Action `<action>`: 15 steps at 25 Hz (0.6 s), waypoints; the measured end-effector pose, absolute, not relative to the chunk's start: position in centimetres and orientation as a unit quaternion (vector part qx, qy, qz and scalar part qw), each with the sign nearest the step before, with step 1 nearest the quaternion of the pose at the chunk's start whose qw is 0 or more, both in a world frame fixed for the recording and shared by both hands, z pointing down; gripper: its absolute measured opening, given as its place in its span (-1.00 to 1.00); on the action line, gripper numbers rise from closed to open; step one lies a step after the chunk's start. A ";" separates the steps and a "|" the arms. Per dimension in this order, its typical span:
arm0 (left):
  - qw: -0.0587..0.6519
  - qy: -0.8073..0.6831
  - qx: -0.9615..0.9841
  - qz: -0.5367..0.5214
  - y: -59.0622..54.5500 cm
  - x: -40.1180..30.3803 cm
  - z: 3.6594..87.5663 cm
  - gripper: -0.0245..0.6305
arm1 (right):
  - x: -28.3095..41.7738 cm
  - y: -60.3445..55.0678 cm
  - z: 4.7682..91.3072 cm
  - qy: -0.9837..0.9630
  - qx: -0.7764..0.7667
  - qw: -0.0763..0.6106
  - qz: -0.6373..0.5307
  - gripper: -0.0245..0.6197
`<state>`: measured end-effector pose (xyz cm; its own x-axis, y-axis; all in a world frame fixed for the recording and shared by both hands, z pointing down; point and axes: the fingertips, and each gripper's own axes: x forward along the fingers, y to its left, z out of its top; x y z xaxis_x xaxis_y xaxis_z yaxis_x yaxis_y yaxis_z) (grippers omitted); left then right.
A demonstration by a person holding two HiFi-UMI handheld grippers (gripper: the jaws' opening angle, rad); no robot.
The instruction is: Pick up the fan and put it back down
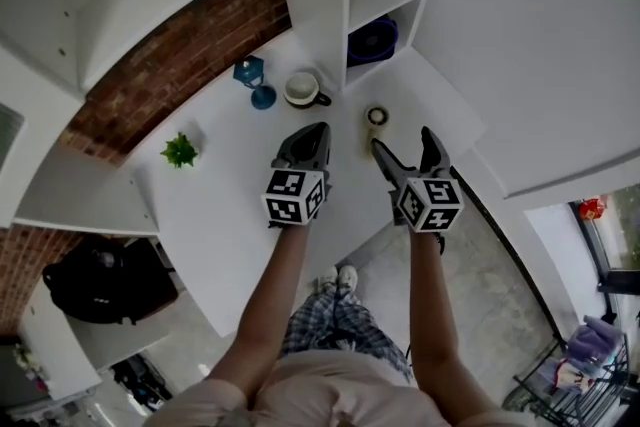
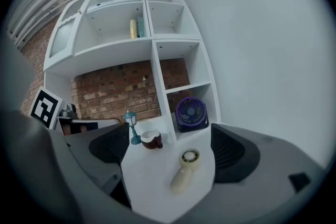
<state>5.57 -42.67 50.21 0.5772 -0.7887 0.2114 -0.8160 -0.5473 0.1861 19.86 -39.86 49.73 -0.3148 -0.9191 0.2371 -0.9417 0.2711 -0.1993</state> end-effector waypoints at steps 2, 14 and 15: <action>0.143 -0.459 0.875 0.052 -44.1 5.8 51.3 -0.84 | 19.4 -41.2 51.4 -0.793 0.585 0.052 0.163 0.62; 0.216 -0.463 0.855 0.086 -46.1 6.8 60.1 -0.84 | 18.1 -45.0 63.7 -0.753 0.589 0.146 0.255 0.31; 0.220 -0.462 0.855 0.088 -45.9 6.8 60.6 -0.84 | 18.1 -44.9 64.6 -0.747 0.590 0.155 0.263 0.29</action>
